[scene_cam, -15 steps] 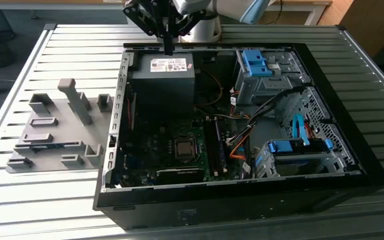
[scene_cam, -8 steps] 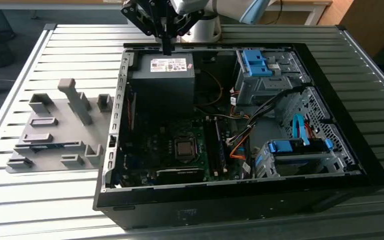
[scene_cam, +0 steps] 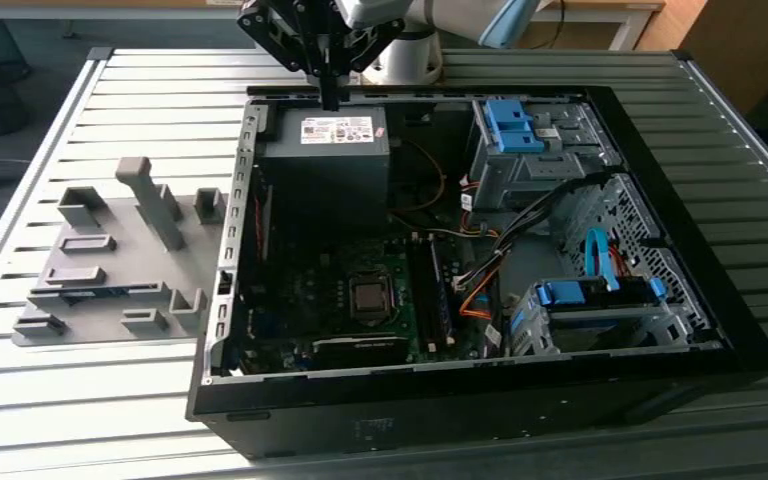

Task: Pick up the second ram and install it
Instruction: 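Reach for the second ram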

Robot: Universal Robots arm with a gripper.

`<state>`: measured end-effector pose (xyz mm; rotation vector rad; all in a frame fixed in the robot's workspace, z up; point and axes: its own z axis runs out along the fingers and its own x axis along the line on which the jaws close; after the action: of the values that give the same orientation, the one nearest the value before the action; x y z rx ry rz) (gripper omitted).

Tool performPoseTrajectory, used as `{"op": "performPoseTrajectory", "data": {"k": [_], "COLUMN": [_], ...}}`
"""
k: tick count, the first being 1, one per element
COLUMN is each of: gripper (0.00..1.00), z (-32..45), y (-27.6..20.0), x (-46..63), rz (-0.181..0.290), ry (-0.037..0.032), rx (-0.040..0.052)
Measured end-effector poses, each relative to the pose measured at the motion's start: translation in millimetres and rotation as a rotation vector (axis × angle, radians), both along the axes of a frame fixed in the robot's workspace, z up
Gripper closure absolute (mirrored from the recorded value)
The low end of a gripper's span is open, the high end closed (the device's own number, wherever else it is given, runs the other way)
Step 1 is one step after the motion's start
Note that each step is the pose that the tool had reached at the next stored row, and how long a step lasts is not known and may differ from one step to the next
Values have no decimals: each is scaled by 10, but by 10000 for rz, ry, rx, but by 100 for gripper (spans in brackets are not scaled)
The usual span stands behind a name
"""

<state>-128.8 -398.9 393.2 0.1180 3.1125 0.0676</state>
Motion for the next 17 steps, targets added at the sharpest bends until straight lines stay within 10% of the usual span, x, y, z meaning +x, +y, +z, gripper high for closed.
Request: {"op": "performPoseTrajectory", "data": {"k": [17], "gripper": [89], "z": [-3], "y": [0], "x": [-53], "rz": [0], "ry": [0], "rx": [0]}}
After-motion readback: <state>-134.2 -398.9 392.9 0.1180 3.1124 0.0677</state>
